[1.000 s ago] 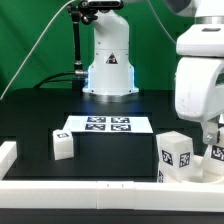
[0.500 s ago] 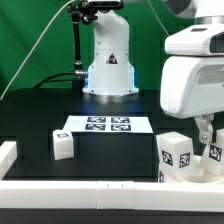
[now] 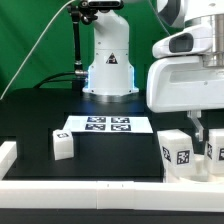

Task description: Assemble stool

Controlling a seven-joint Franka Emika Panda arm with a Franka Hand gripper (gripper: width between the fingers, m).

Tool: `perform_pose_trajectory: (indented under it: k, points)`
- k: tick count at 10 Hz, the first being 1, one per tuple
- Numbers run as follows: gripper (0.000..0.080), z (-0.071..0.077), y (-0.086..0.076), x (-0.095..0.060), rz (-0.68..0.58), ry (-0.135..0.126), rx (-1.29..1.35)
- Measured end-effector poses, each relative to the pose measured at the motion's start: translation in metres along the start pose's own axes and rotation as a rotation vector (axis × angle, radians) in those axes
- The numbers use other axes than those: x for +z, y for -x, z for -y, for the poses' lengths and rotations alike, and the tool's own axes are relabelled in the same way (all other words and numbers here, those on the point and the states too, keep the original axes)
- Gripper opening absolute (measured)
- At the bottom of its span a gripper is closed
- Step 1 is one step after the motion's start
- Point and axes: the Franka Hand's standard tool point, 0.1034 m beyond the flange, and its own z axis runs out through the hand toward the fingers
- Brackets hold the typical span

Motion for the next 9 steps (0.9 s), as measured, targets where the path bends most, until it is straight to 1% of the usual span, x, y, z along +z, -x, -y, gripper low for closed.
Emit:
perform_pose_trajectory:
  k: [3,4,5,7,9]
  points:
    - [0.0338,-0.0019,-0.0003,0.0003,0.006,-0.022,0.301]
    - [0.0338,-0.0023,-0.0007,0.0002,0.007,-0.025,0.358]
    - [0.0338,-0.0023,-0.0006,0.0003,0.011,-0.032,0.476]
    - [0.0338,-0.0018,-0.0003,0.0003,0.016,-0.036,0.651]
    - [0.0338,-0.0015,-0.0004,0.0001,0.027,-0.051,0.886]
